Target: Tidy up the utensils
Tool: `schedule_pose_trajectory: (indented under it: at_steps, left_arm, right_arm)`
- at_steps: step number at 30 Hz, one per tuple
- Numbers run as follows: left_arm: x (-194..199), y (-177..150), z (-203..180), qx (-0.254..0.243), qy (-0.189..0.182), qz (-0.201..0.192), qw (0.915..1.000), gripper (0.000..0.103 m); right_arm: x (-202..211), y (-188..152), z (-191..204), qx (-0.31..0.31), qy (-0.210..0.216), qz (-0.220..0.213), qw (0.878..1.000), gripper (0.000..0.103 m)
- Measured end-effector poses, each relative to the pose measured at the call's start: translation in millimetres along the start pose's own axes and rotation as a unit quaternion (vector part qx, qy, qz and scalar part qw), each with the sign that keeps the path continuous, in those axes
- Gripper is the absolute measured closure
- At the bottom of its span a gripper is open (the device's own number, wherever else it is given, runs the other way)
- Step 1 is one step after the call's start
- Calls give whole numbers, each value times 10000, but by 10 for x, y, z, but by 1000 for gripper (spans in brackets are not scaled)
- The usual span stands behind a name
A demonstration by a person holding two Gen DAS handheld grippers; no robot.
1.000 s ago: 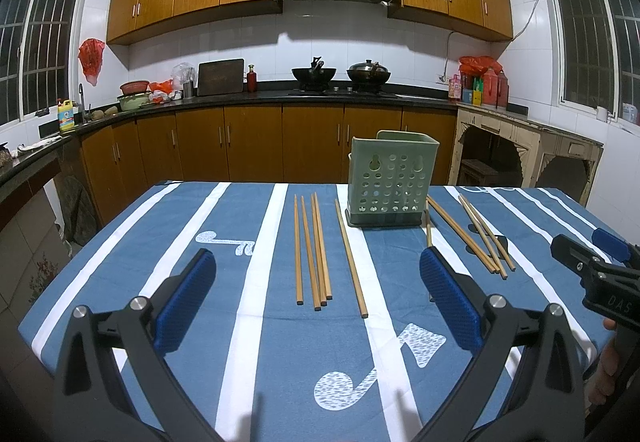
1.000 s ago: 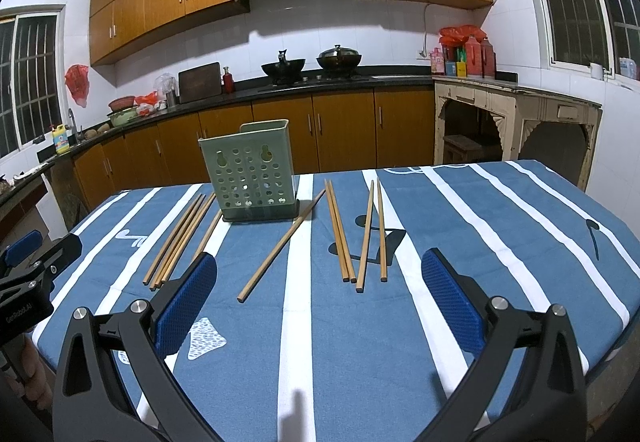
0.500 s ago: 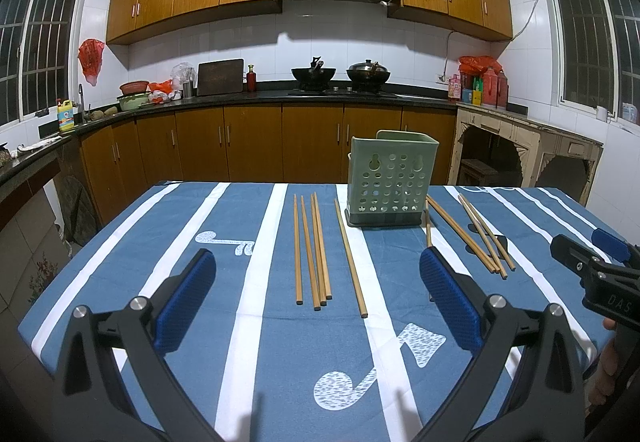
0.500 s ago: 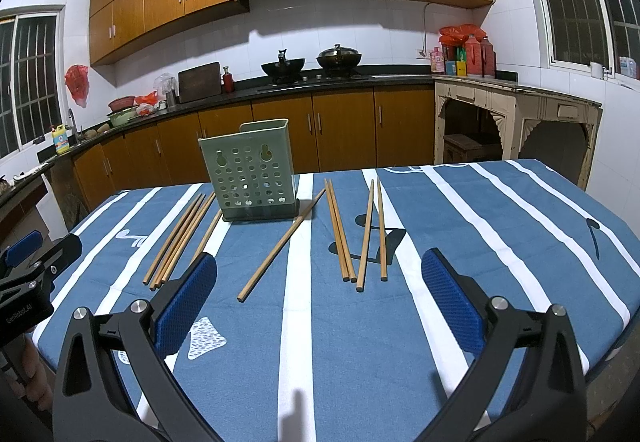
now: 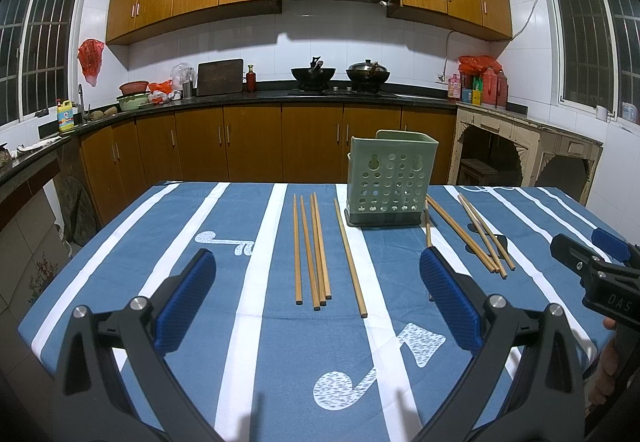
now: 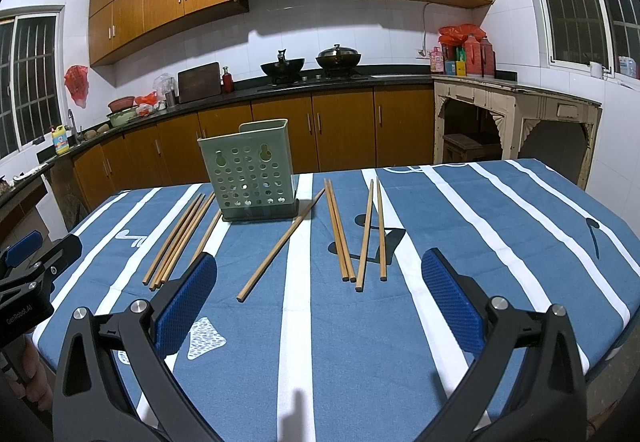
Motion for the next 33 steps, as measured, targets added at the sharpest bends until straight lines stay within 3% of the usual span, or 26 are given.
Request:
schedule_pose_trajectory:
  at_steps: [25,28,33]
  left_arm:
    - [-4,44,43,25,57,121,9999,4]
    - [-272,-104,8,64,107,240,9996,4]
    - [-543,-57,147,109,268,627,9976,4]
  right_arm:
    - [-147,-23,-117,-161,-68,136,9998,2]
    - [-209,-10,-171,-212,-159,239,9994,2]
    - [-413,67,-346,-439,-292,578,9969,2]
Point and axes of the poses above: each gripper's, at about its wrist camera, not at the fingertips, and x roughly against the way its jaws point, z to its left, y to its top, the point moved 5 cm from there along -x, roughly the way its jaws point, and after that the axes turned 6 degrees about z, right-handed, at the moved point
